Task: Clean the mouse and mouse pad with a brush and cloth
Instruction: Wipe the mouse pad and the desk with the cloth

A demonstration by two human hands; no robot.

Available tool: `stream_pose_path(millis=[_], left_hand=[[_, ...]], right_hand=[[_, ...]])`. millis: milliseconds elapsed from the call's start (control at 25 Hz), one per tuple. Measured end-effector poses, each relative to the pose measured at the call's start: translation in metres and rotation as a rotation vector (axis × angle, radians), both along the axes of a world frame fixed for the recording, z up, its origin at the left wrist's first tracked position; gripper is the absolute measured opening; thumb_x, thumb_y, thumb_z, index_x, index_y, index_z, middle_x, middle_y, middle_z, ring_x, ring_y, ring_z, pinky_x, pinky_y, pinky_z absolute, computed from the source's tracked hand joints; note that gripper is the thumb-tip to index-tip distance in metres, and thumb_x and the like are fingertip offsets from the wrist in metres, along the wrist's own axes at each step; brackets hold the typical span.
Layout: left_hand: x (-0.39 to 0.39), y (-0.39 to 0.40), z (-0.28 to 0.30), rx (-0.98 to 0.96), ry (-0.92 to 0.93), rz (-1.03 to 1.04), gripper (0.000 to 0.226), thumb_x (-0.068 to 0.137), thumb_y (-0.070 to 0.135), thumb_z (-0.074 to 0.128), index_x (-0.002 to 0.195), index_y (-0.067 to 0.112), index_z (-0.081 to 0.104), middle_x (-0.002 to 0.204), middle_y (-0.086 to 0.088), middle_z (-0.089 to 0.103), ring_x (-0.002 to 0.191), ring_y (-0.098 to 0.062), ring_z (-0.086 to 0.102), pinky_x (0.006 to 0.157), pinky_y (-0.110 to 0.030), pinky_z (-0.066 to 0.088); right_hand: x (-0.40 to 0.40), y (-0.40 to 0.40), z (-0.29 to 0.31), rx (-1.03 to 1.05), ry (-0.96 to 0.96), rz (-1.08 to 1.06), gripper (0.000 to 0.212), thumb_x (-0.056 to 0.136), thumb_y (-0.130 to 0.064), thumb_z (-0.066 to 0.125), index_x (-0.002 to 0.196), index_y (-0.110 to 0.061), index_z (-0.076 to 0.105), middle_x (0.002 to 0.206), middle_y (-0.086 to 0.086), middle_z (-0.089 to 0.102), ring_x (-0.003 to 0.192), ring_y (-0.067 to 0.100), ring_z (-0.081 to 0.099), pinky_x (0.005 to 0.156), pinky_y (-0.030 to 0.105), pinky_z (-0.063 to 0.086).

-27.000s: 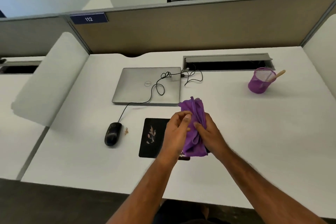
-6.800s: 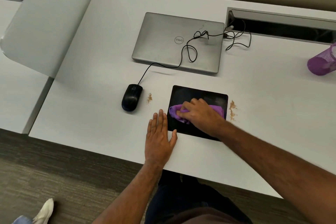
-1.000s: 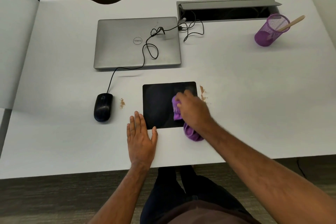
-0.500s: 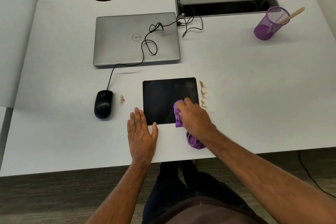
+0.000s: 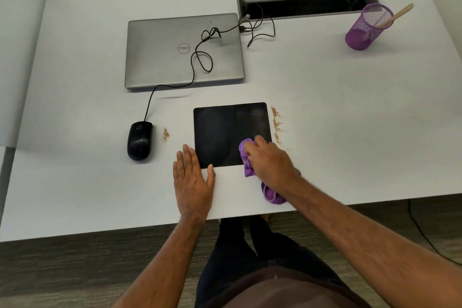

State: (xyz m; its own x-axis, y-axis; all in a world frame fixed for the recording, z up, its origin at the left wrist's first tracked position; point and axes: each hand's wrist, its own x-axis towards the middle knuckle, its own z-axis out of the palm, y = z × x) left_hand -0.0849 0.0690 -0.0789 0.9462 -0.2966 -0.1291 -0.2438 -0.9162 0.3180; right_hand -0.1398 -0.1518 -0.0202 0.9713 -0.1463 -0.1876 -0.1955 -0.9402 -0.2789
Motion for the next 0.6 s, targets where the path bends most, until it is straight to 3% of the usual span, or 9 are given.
stream_pose_path(millis=[200,440,600], left_hand=[[0.000,0.000,0.001,0.018,0.003,-0.006,0.076,0.106,0.054,0.026,0.165,0.012,0.005,0.174,-0.004,0.000,0.161,-0.018,-0.005,0.131,-0.042,0.007],[-0.001,0.000,0.002,0.011,0.006,0.000,0.076,0.106,0.055,0.025,0.166,0.012,0.005,0.174,-0.003,0.001,0.161,-0.018,-0.004,0.131,-0.042,0.008],[0.001,-0.001,0.004,-0.003,0.016,0.002,0.076,0.105,0.055,0.024,0.165,0.012,0.005,0.174,-0.003,0.001,0.161,-0.018,-0.004,0.131,-0.042,0.008]], right_hand=[[0.010,-0.043,-0.002,-0.071,-0.002,-0.187,0.028,0.098,-0.024,0.068,0.121,-0.017,0.055,0.115,0.008,0.061,0.087,0.023,0.066,0.067,0.027,0.046],[0.002,-0.019,-0.001,-0.029,0.020,-0.058,0.032,0.094,-0.026,0.073,0.120,-0.018,0.056,0.112,0.007,0.060,0.077,0.014,0.055,0.063,0.024,0.045],[0.017,-0.066,0.017,0.034,-0.054,-0.215,0.016,0.101,-0.025,0.058,0.116,-0.020,0.056,0.112,0.008,0.056,0.086,0.034,0.064,0.066,0.038,0.048]])
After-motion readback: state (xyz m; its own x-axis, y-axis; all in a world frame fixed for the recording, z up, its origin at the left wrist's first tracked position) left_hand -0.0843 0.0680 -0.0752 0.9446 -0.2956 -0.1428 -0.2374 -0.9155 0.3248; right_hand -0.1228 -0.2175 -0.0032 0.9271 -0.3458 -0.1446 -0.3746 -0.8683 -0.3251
